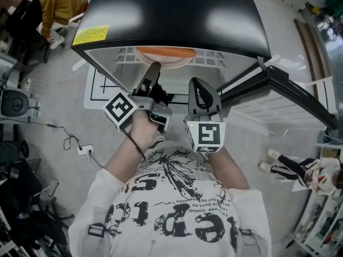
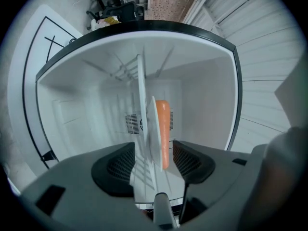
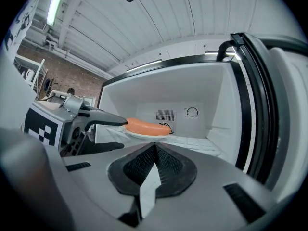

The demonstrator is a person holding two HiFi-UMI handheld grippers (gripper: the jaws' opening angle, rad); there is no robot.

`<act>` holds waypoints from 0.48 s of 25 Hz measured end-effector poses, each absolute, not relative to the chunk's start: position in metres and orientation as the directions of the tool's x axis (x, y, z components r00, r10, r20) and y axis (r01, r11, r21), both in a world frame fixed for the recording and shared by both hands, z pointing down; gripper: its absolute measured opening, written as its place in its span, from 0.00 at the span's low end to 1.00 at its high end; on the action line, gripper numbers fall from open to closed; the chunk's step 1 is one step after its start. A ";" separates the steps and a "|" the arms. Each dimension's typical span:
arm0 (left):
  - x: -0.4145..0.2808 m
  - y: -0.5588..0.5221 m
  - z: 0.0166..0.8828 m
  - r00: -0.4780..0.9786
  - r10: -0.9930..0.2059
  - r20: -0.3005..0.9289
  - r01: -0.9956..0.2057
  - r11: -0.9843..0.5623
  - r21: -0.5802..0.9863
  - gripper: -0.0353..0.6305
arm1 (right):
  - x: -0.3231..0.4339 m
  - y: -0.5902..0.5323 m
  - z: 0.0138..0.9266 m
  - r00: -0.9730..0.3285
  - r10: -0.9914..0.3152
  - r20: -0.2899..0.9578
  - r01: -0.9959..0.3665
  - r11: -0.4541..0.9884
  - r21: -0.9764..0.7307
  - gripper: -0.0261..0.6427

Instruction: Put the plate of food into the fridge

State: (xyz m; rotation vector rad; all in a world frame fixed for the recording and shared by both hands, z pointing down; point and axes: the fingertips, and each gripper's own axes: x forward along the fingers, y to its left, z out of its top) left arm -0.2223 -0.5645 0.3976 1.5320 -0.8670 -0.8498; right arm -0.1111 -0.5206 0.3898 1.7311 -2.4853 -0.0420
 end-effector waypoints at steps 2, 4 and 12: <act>-0.222 -0.560 0.397 0.480 -0.875 -0.064 -0.082 -0.117 0.990 0.40 | -0.113 -0.519 0.389 -0.347 -0.935 0.075 -0.932 0.353 0.085 0.04; -0.221 -0.555 0.395 0.493 -0.867 -0.069 -0.115 -0.143 0.983 0.40 | -0.114 -0.517 0.387 -0.352 -0.933 0.070 -0.931 0.357 0.082 0.04; -0.221 -0.528 0.395 0.527 -0.849 -0.047 -0.289 -0.231 0.929 0.09 | -0.115 -0.507 0.383 -0.357 -0.932 0.058 -0.930 0.360 0.071 0.04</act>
